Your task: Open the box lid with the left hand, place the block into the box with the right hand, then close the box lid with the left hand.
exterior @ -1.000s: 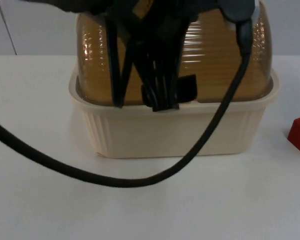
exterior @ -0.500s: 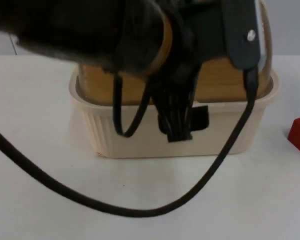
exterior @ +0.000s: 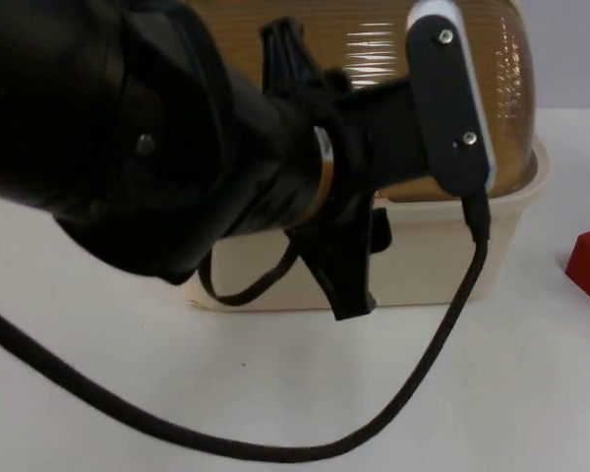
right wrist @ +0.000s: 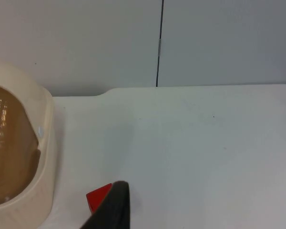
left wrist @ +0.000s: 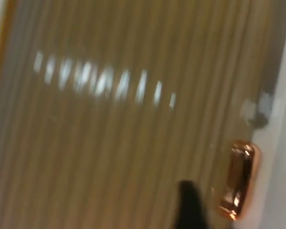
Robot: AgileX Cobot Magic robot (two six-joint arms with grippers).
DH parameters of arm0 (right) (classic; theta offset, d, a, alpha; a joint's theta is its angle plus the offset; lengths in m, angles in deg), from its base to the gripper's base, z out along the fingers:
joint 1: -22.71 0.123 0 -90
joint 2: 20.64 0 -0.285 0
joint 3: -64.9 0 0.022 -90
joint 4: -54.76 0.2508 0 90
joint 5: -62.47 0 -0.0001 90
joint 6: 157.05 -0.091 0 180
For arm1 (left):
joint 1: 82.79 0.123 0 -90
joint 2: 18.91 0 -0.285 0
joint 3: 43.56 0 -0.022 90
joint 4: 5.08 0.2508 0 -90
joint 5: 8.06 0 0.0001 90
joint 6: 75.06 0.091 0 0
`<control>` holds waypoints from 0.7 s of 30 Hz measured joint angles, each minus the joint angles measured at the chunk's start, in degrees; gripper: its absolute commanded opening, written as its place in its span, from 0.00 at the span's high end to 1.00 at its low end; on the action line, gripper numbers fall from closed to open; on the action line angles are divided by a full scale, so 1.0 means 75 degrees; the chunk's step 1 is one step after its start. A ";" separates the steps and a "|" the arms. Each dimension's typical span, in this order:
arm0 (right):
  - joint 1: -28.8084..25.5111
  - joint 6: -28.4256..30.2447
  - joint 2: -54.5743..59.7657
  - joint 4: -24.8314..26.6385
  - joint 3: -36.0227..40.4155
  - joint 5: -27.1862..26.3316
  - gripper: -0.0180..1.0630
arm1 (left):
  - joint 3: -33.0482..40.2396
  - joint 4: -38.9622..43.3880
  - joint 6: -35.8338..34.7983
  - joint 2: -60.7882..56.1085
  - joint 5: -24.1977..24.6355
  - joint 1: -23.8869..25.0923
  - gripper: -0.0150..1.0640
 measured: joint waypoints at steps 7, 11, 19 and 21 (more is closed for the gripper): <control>0.0000 0.0000 0.0000 0.0000 0.0000 0.0000 0.01 | 0.0050 0.0054 -0.0358 0.0005 -0.0016 0.0000 0.99; 0.0000 0.0000 0.0000 0.0000 0.0000 0.0000 0.01 | 0.0050 0.0054 -0.0341 0.0005 -0.0152 0.0000 0.99; 0.0000 0.0000 0.0000 0.0000 0.0000 0.0000 0.01 | 0.0050 0.0065 0.0202 0.0493 -0.0415 0.0000 0.99; 0.0000 0.0000 0.0000 0.0000 0.0000 0.0000 0.01 | 0.0050 0.0065 0.0484 0.0549 -0.0697 0.0000 0.99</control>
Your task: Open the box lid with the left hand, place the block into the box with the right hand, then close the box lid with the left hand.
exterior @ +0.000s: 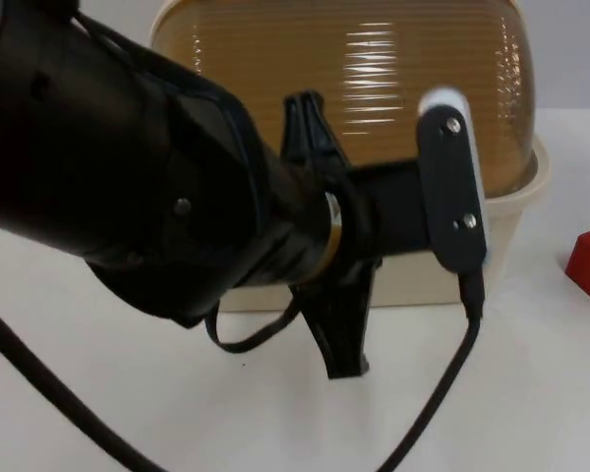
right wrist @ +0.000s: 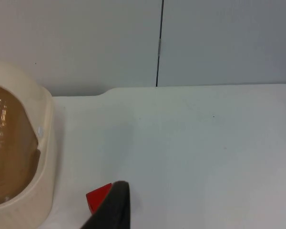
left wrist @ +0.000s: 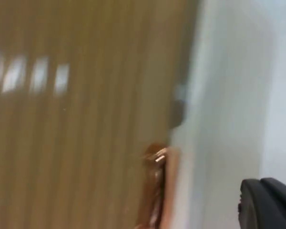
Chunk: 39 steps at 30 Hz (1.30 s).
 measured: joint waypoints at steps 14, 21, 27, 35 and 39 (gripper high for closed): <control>0.0000 0.0000 0.0000 0.0000 0.0000 0.0014 0.01 | -0.0826 -0.1722 0.2994 0.0007 -0.1091 0.0567 0.99; 0.0000 0.0000 0.0000 0.0000 0.0000 -0.0002 0.01 | -0.0845 -0.2685 0.4295 0.0007 -0.0912 0.0830 0.99; 0.0000 0.0000 0.0000 0.0000 0.0000 -0.0050 0.01 | -0.0845 -0.2713 0.4379 0.0007 -0.0898 0.0859 0.99; 0.0000 0.0000 0.0000 0.0000 0.0000 -0.0050 0.01 | -0.0845 -0.2594 0.4393 0.0126 -0.0895 0.0859 0.99; 0.0000 0.0000 0.0000 0.0000 0.0000 -0.0050 0.01 | -0.0845 -0.2554 0.4393 0.0159 -0.0881 0.0859 0.99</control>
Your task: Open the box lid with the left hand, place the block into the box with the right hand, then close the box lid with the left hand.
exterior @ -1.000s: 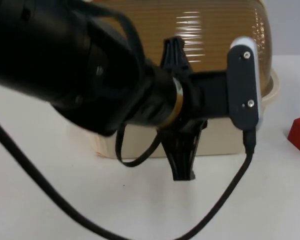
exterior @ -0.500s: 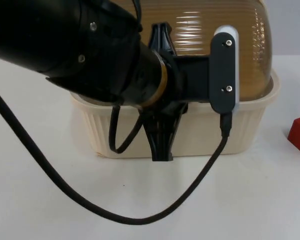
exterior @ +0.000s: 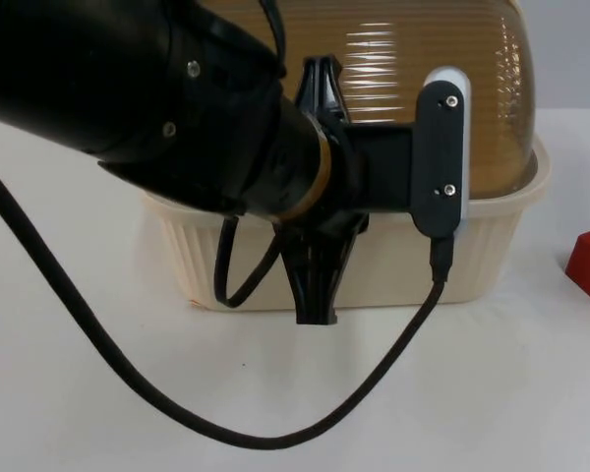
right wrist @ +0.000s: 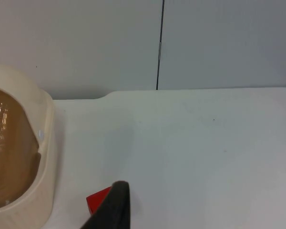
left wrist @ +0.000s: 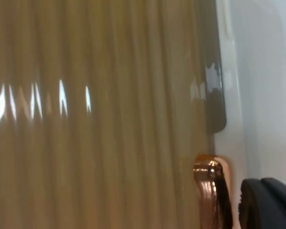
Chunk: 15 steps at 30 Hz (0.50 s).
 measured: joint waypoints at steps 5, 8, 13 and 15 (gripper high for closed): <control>0.0000 0.0000 0.0000 0.0000 0.0000 0.0000 0.01 | 0.0000 0.0058 0.0000 0.0000 0.0031 0.0000 0.99; 0.0000 0.0000 0.0000 0.0000 0.0000 0.0000 0.01 | 0.0000 0.0064 0.0000 0.0000 0.0062 0.0000 0.99; 0.0000 0.0000 0.0000 0.0000 0.0000 0.0000 0.01 | 0.0000 0.0081 0.0000 0.0000 0.0138 0.0000 0.99; 0.0000 0.0000 0.0000 0.0000 0.0000 0.0000 0.01 | 0.0000 0.0081 0.0000 0.0000 0.0159 0.0000 0.99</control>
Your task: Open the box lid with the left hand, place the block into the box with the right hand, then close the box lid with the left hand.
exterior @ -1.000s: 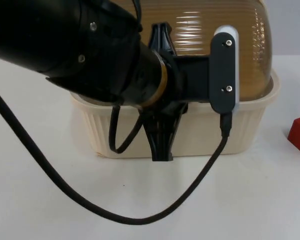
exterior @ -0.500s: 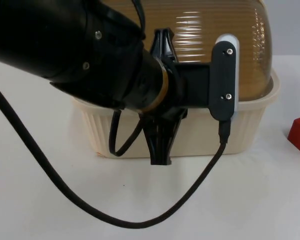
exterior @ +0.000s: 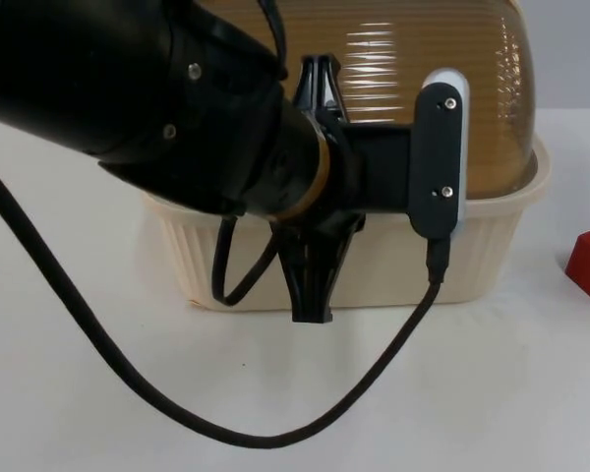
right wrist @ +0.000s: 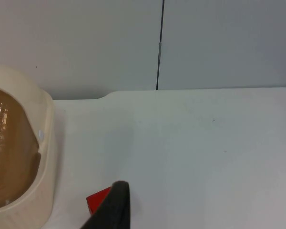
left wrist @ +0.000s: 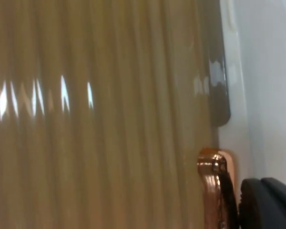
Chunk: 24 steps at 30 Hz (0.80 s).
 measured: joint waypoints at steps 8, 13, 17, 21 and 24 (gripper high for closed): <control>0.0000 0.0000 0.0000 0.0000 0.0000 0.0000 0.01 | -0.0249 0.0000 -0.0195 0.0035 0.0321 0.0000 0.99; 0.0000 0.0000 0.0000 0.0000 0.0000 0.0000 0.01 | -0.0283 0.0000 -0.0225 0.0055 0.0461 0.0000 0.99; 0.0000 0.0000 0.0000 0.0000 0.0000 0.0000 0.01 | -0.0283 0.0034 -0.0225 0.0072 0.0590 0.0000 0.99; 0.0000 0.0031 0.0000 0.0000 0.0000 0.0000 0.01 | -0.0283 0.0014 -0.0076 0.0072 0.0597 0.0089 0.99; 0.0000 0.0044 0.0000 0.0000 0.0000 0.0000 0.01 | -0.0300 -0.0162 0.0372 0.0072 0.0521 0.0089 0.99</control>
